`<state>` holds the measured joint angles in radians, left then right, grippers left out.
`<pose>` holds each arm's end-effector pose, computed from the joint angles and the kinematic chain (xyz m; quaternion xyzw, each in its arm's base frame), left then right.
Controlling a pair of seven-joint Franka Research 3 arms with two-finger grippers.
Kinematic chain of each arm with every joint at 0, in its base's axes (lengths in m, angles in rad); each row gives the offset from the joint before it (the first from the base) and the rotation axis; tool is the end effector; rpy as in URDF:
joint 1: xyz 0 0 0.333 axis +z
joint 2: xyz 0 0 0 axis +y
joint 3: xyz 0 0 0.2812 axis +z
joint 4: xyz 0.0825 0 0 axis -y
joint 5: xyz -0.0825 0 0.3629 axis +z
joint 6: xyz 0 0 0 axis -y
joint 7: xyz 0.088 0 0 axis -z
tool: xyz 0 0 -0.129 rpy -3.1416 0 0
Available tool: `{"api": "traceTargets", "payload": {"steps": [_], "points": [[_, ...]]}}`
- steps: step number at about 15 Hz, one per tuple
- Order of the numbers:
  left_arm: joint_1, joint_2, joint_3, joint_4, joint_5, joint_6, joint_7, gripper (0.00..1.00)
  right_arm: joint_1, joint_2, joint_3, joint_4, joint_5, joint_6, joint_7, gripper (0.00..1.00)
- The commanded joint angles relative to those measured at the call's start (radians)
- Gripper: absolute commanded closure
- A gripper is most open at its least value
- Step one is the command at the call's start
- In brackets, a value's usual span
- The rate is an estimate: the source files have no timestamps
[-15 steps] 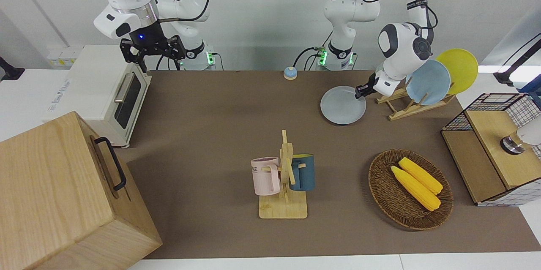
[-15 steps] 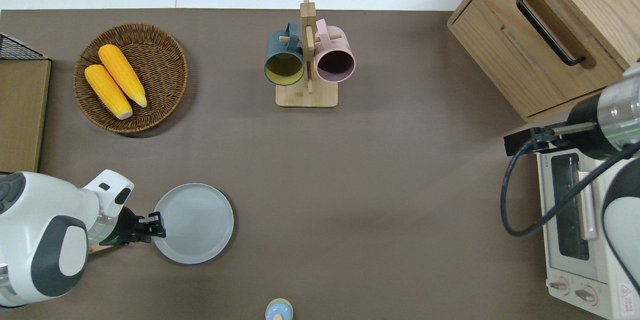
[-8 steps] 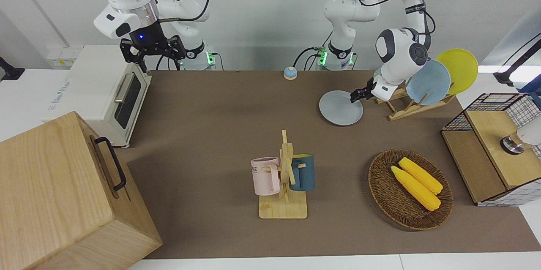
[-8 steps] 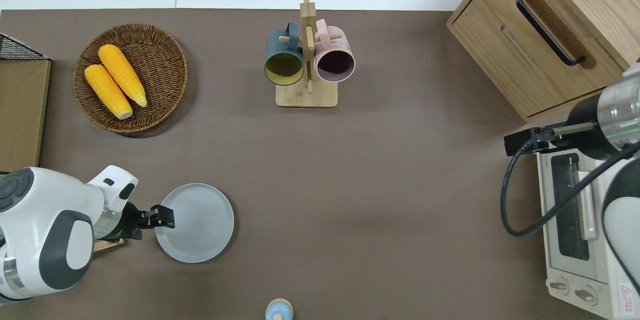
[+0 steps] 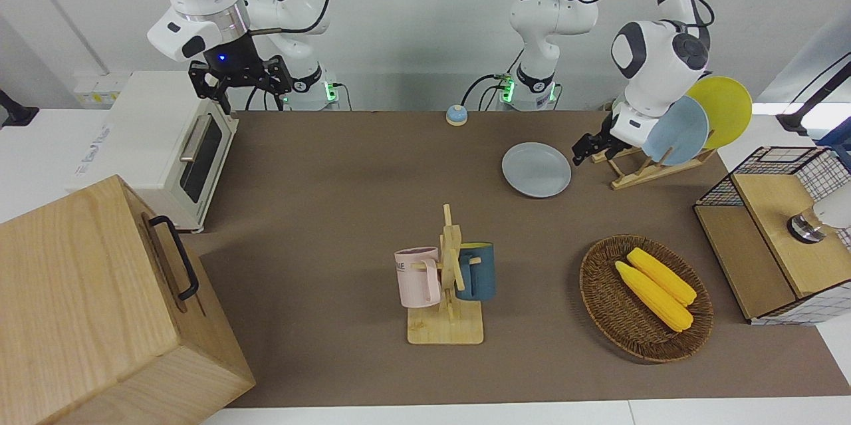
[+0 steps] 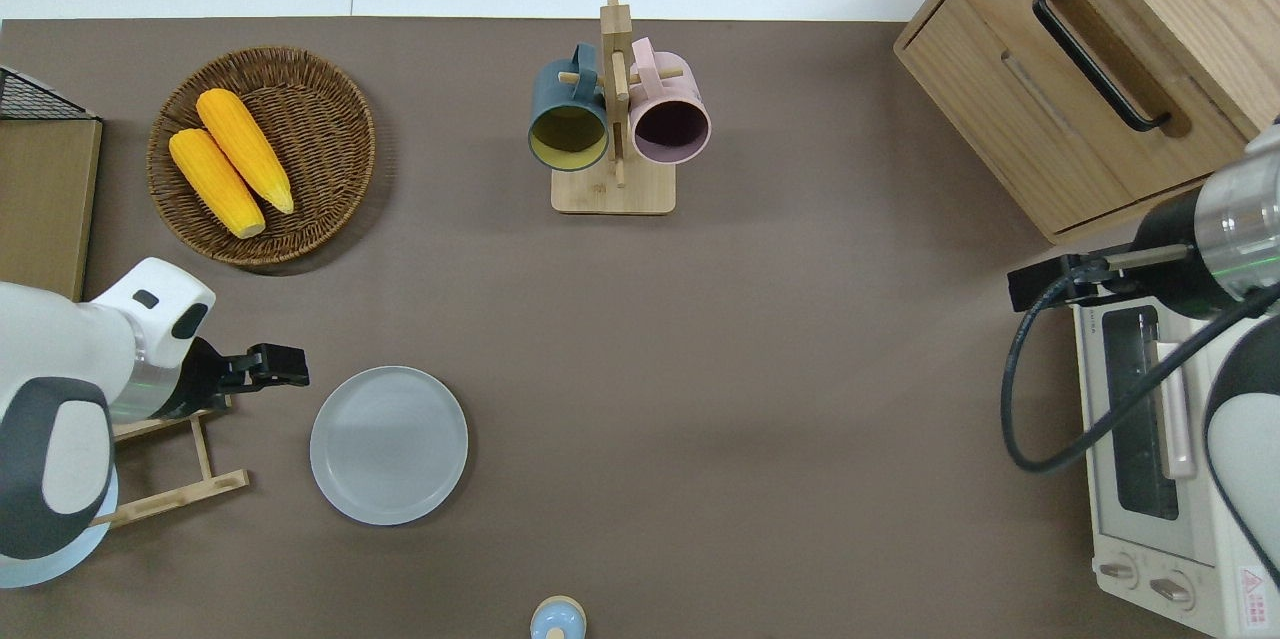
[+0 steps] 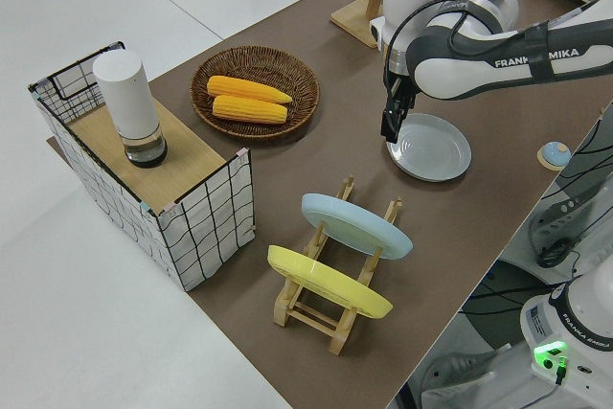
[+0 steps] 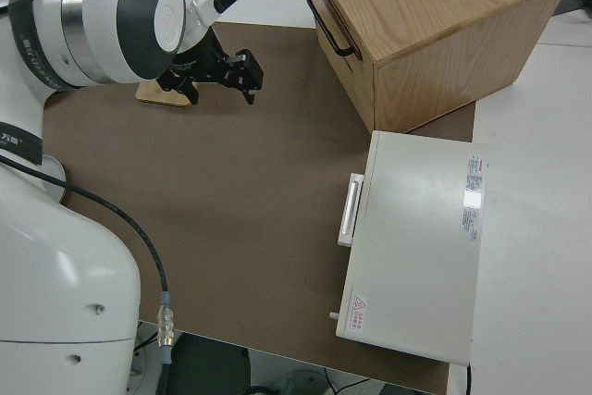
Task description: Pick gray plate from low plate rack and place it on table with left arm
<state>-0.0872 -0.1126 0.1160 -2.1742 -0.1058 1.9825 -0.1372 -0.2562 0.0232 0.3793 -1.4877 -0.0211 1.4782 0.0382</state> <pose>0.4872 0.0056 0.3880 0.9922 0.1051 -0.0429 0.0518 0.5262 0.0600 0.5853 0.9990 0.0416 -0.0150 0.0075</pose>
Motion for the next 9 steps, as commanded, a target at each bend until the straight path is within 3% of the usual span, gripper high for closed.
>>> {"api": "traceTargets", "payload": {"steps": [1, 5, 9], "points": [[0.003, 0.014, 0.008, 0.158, 0.057, -0.102, -0.008, 0.0, -0.026, -0.002, 0.024, 0.01, -0.003, -0.016, 0.014, 0.017], [0.009, -0.031, 0.008, 0.215, 0.123, -0.146, -0.01, 0.0, -0.026, -0.002, 0.024, 0.01, -0.002, -0.016, 0.014, 0.017], [0.026, -0.036, 0.007, 0.339, 0.124, -0.25, -0.002, 0.0, -0.026, -0.002, 0.024, 0.01, -0.002, -0.016, 0.014, 0.017]]}}
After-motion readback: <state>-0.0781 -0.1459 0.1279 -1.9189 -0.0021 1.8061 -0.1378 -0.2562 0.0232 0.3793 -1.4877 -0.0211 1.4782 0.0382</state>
